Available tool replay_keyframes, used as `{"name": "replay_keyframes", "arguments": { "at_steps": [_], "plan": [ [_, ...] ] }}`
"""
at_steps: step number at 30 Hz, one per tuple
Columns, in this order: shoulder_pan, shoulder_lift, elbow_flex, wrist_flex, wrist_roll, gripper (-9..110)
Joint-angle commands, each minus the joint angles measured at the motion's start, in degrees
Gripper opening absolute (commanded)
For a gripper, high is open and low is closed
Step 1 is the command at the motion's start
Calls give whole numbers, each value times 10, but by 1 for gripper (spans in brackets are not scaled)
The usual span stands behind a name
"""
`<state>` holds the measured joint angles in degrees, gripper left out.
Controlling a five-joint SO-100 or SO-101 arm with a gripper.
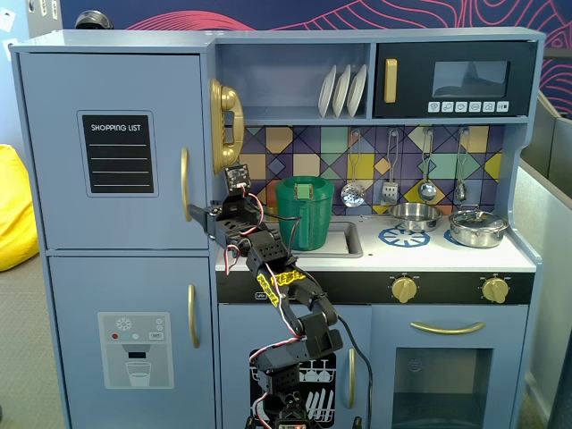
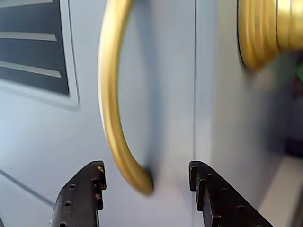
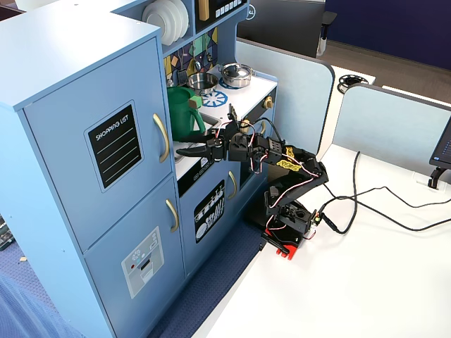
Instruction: Open the left cabinet door
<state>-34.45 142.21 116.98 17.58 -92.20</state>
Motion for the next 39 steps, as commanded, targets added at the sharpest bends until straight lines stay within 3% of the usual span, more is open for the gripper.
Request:
{"name": "replay_keyframes", "arguments": {
  "at_steps": [1, 13, 24, 31, 39],
  "plan": [
    [-8, -25, -56, -37, -8, 16],
    [-58, -122, -122, -76, -61, 13],
    [-189, -91, -102, -28, -230, 10],
    [-168, -24, -65, -18, -242, 9],
    [-122, 127, -14, 86, -256, 8]
  ]
}}
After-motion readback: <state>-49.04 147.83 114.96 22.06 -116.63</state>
